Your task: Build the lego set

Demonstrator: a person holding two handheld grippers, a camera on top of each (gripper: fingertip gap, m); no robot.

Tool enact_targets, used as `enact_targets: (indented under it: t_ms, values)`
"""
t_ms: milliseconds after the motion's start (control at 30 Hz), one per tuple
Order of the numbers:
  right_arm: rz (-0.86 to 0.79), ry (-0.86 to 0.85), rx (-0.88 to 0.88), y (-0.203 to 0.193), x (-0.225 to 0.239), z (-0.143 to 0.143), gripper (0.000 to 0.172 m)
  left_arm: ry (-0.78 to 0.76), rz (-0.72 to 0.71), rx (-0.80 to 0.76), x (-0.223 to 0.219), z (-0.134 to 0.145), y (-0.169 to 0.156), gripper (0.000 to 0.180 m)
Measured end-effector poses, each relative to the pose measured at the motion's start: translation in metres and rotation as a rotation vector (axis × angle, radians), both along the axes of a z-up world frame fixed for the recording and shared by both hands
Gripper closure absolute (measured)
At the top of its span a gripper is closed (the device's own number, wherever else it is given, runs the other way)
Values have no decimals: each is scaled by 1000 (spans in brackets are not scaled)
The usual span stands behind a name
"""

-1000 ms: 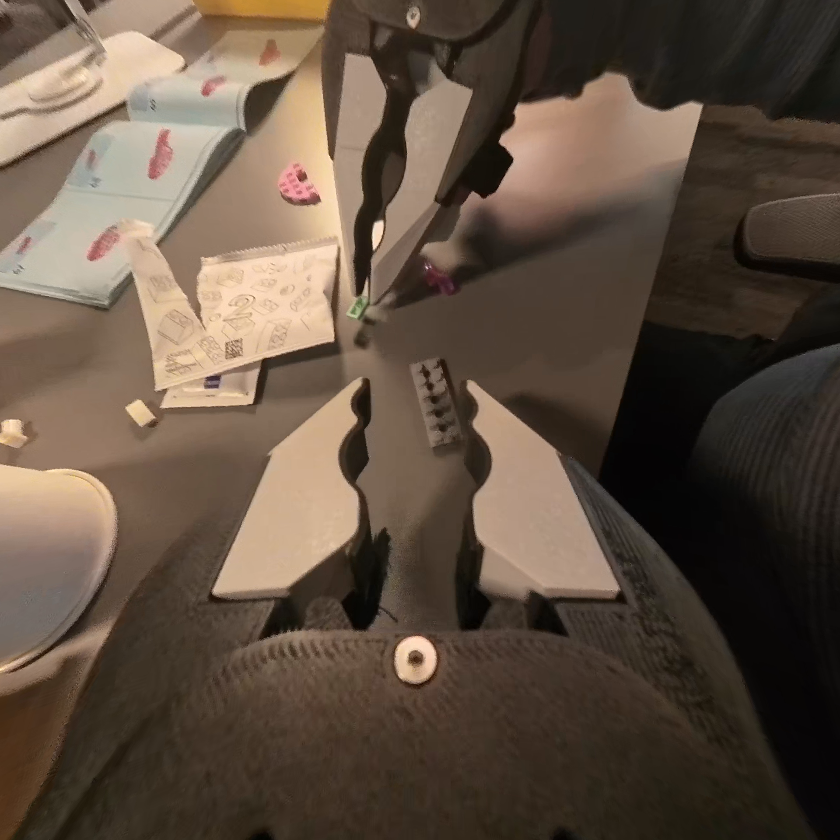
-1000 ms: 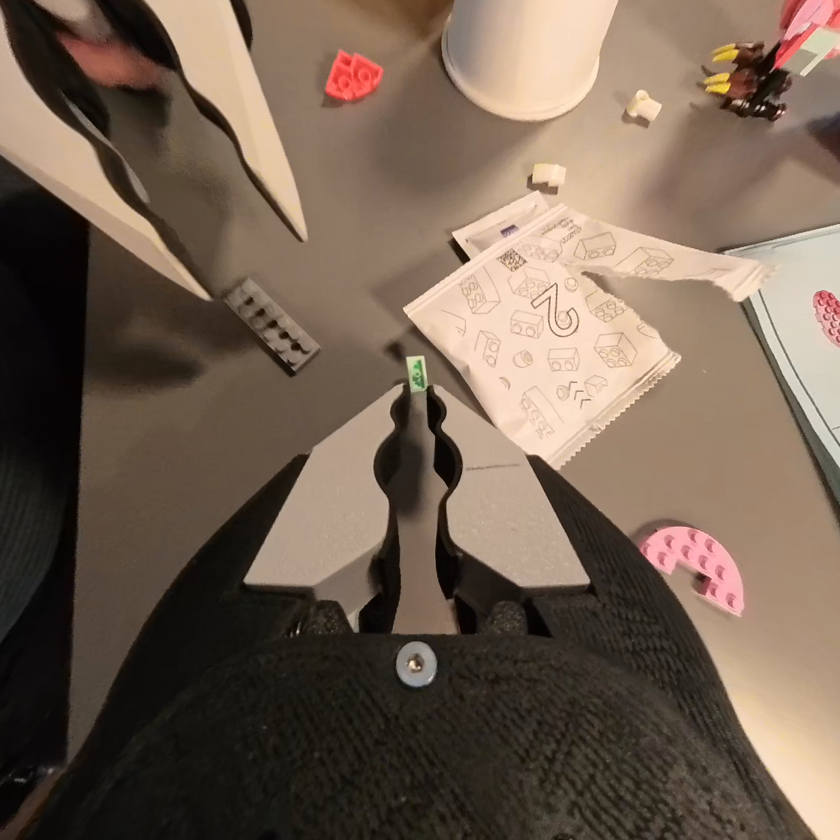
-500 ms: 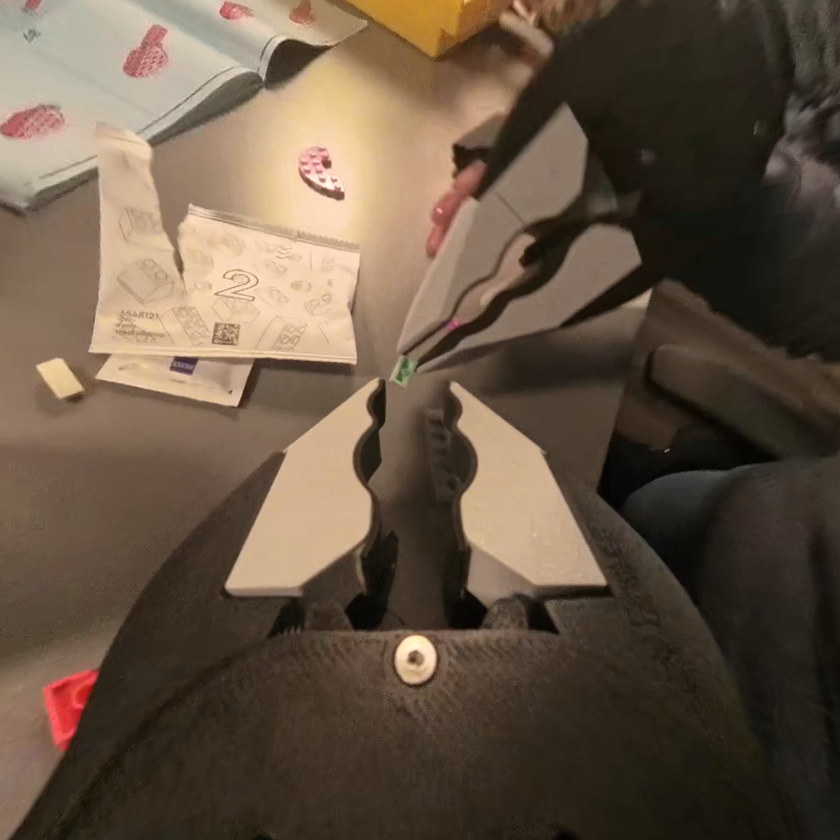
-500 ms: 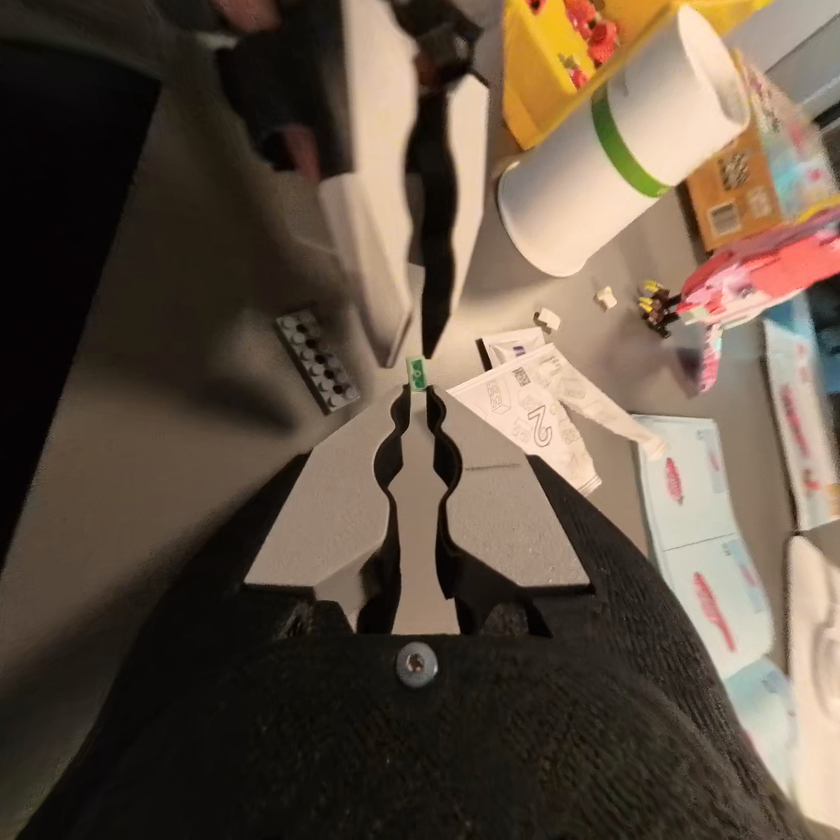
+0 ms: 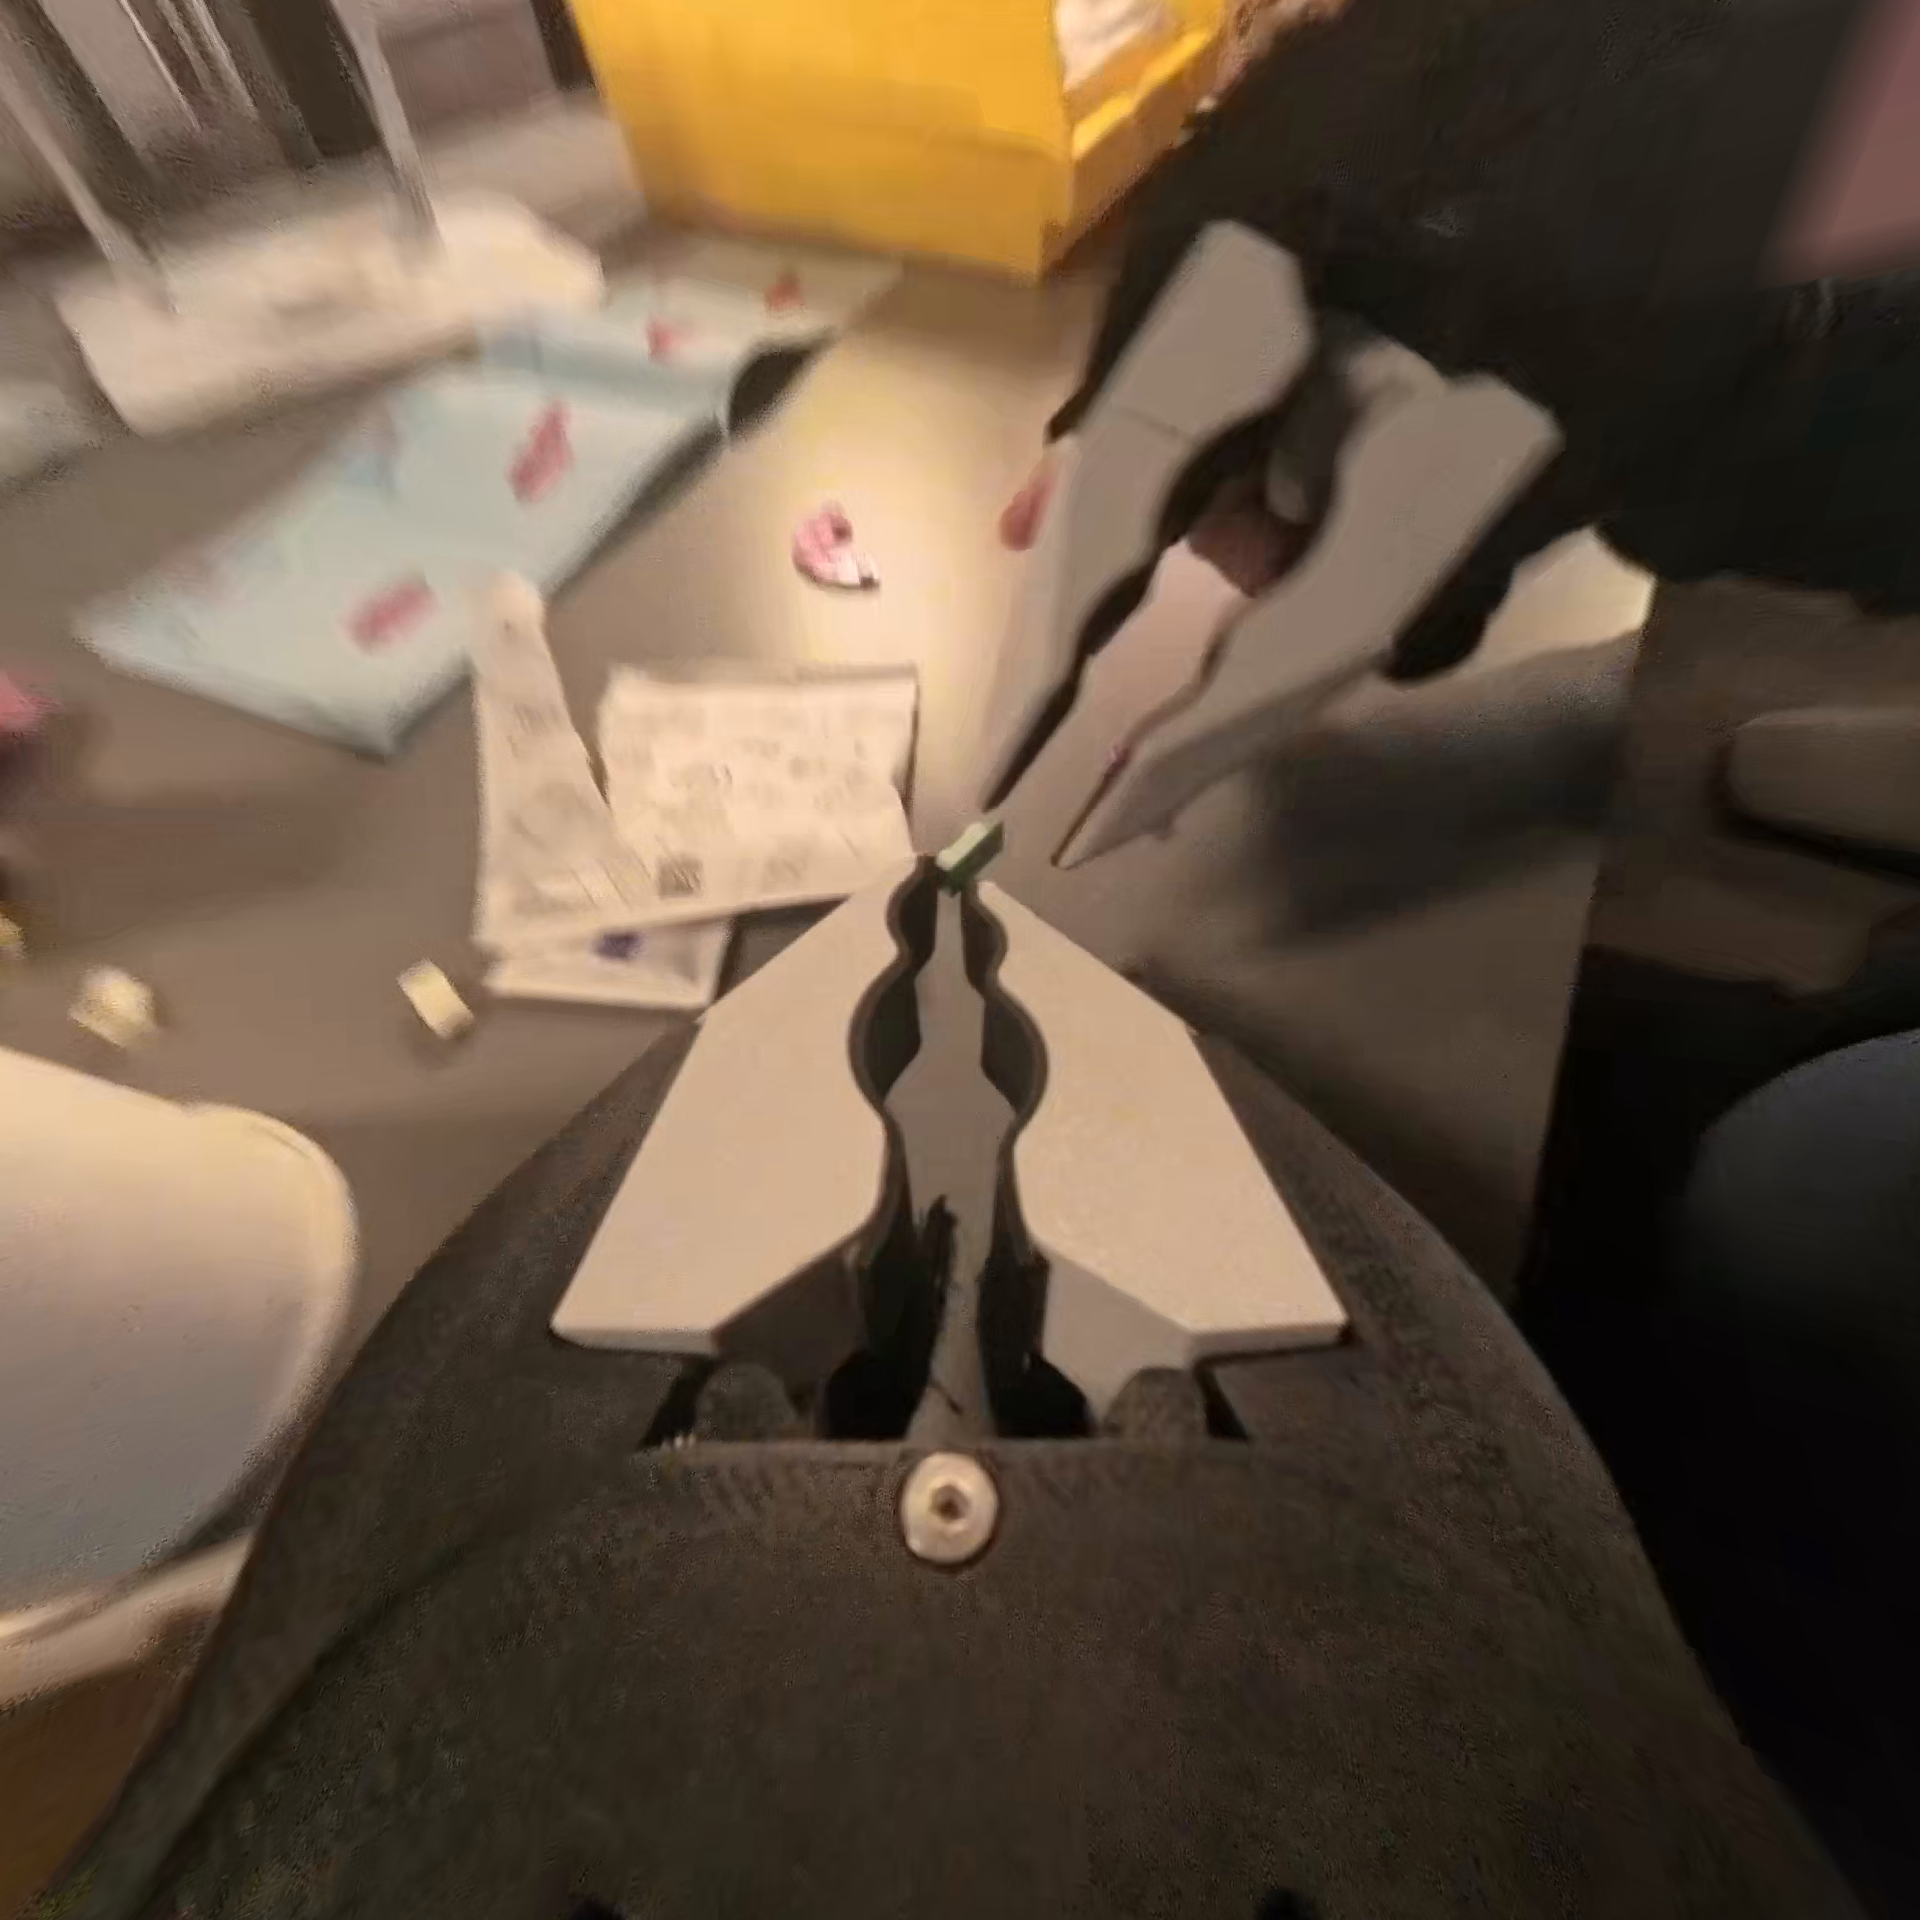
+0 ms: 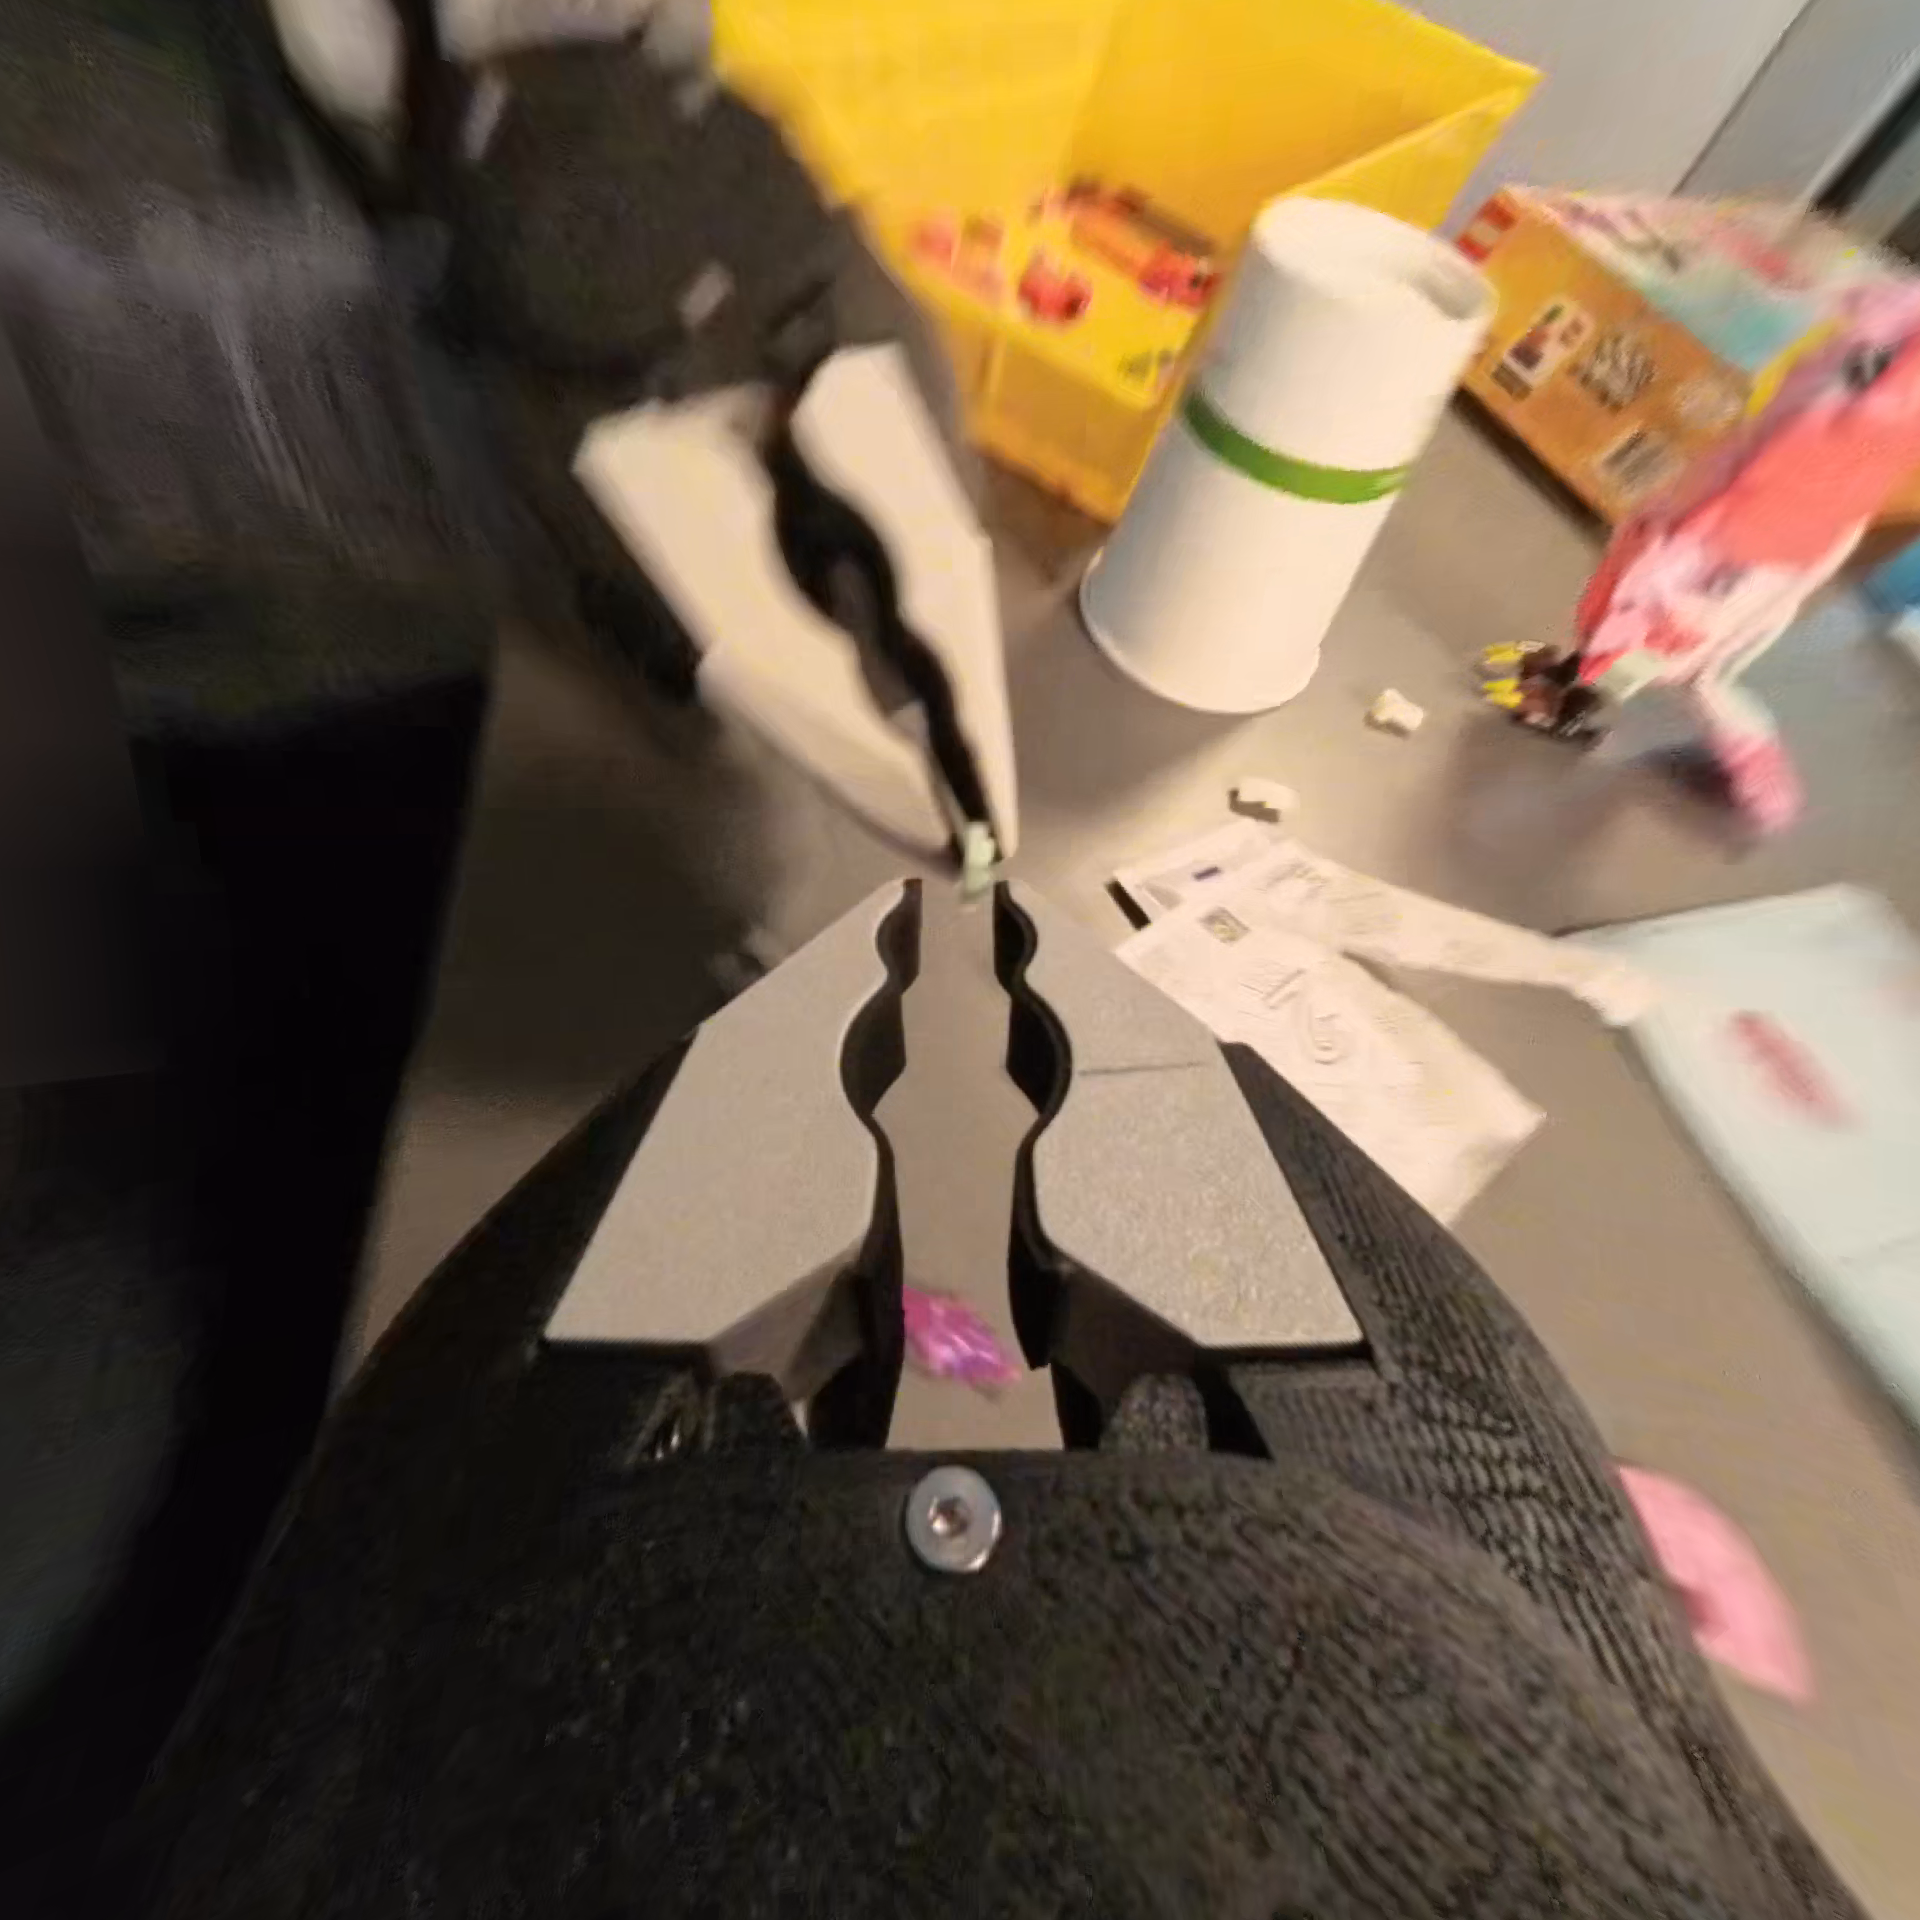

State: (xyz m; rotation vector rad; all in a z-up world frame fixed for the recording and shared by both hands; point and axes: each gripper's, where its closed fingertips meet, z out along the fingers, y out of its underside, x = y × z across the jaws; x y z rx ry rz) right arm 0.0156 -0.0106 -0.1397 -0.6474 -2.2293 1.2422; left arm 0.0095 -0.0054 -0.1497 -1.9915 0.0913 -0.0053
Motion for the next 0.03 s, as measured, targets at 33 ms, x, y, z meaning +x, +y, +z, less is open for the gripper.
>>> enact_targets:
  t_ms: [33]
  values:
    - [-29,-78,-162,0,-2,11,163,121,-15,53,2,7,-1,178]
